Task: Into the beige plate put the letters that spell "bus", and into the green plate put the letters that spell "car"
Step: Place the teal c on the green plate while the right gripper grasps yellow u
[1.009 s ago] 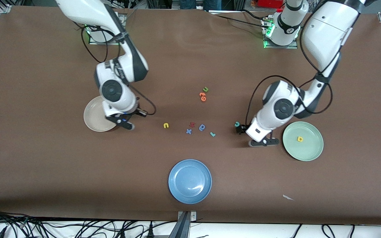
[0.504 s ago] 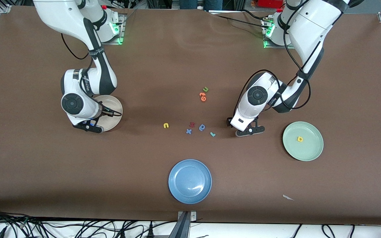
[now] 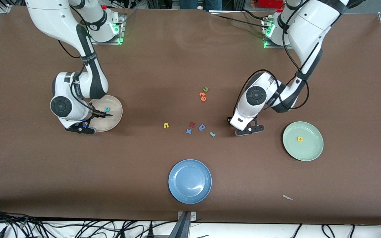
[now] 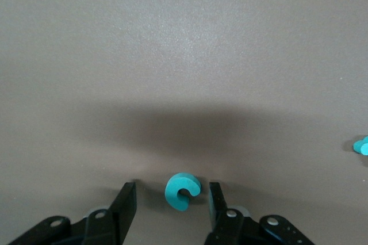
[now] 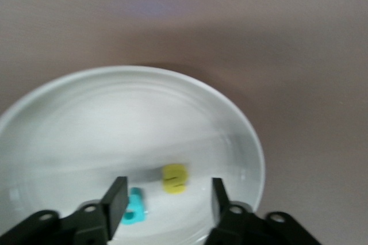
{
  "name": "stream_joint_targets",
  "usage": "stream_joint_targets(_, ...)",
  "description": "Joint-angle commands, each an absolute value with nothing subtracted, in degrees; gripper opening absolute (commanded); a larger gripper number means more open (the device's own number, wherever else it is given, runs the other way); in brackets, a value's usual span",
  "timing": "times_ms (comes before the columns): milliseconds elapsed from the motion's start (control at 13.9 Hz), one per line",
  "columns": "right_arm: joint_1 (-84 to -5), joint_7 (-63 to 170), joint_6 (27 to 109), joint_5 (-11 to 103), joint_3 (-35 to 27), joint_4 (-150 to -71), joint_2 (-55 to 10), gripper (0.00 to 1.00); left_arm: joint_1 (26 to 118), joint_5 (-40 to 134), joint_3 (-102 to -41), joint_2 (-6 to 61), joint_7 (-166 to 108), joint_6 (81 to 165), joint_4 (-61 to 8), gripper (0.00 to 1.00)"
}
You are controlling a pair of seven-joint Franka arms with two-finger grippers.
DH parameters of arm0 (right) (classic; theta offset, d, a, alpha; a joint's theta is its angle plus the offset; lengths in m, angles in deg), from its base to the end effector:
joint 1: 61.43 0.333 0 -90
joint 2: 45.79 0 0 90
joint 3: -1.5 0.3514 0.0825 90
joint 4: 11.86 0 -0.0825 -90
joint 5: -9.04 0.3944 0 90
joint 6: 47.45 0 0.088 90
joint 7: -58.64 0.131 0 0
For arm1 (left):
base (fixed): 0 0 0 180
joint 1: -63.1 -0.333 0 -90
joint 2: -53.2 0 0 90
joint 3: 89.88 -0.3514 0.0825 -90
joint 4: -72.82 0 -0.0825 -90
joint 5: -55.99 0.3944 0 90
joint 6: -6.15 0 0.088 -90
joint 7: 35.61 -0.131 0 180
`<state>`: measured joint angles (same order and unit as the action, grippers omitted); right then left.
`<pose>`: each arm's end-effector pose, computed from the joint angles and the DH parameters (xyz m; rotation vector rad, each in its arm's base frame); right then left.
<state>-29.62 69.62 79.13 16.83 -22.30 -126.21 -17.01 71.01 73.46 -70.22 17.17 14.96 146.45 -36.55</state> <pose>0.5895 0.0933 0.2077 2.9785 -0.1856 -0.3286 0.5796 -0.2883 0.1735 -3.1092 -0.3409 0.0547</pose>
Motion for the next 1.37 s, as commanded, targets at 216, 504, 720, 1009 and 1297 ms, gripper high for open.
stream_joint_targets(216, -23.82, 95.23, 77.97, 17.56, -16.18, -115.16, -15.83, 1.0, 71.63, 75.06, -70.55, 16.02, 18.0, 148.36, -36.69, 0.46)
stream_joint_targets(504, -23.64, 105.84, 78.76, 17.56, -8.89, -104.16, -8.28, 1.0, 71.54, 75.06, -70.55, 16.02, 18.0, 148.36, -36.6, 0.27)
stream_joint_targets(720, -23.64, 95.52, 82.0, 17.04, -5.53, -101.24, -5.1, 1.0, 71.02, 75.06, -70.55, 16.37, 17.04, 148.27, -36.43, 0.24)
stream_joint_targets(1009, -22.94, 83.86, 83.51, 17.3, -5.35, -101.42, -3.52, 1.0, 66.46, 74.97, -70.55, 17.77, 6.09, 141.18, -32.84, 0.21)
stream_joint_targets(1297, -20.74, 83.95, 85.35, 17.47, -5.44, -101.59, -1.85, 0.75, 58.99, 74.62, -70.55, 19.0, -13.77, 130.18, -27.65, 0.21)
